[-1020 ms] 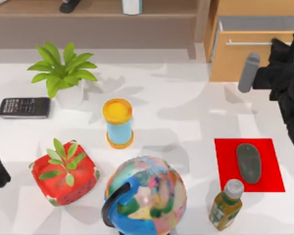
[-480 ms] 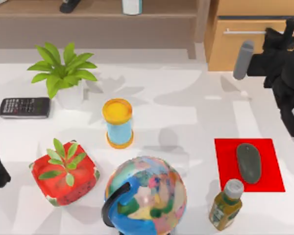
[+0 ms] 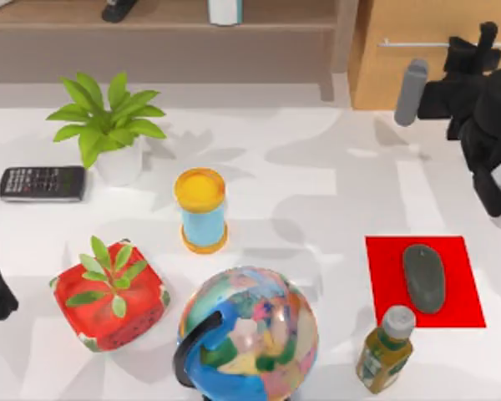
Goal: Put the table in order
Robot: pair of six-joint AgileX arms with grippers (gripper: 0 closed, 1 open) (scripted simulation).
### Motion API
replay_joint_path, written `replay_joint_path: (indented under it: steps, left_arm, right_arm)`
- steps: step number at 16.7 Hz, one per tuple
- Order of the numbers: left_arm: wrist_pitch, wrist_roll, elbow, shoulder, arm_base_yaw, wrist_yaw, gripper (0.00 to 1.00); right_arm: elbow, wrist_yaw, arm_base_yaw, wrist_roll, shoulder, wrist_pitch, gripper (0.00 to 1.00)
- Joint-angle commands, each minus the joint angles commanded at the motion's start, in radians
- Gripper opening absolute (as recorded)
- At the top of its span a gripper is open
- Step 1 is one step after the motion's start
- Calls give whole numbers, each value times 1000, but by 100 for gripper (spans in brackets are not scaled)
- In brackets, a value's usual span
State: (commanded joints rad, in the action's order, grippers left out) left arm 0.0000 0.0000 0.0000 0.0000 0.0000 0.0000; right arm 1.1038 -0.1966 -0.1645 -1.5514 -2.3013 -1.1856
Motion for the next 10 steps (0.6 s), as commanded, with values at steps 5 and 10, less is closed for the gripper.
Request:
replay_joint_path:
  steps: [5, 10]
  left_arm:
    - [0, 0, 0, 0, 0, 0, 100]
    - [0, 0, 0, 0, 0, 0, 100]
  right_arm:
    - [0, 0, 0, 0, 0, 0, 30]
    - [0, 0, 0, 0, 0, 0, 68]
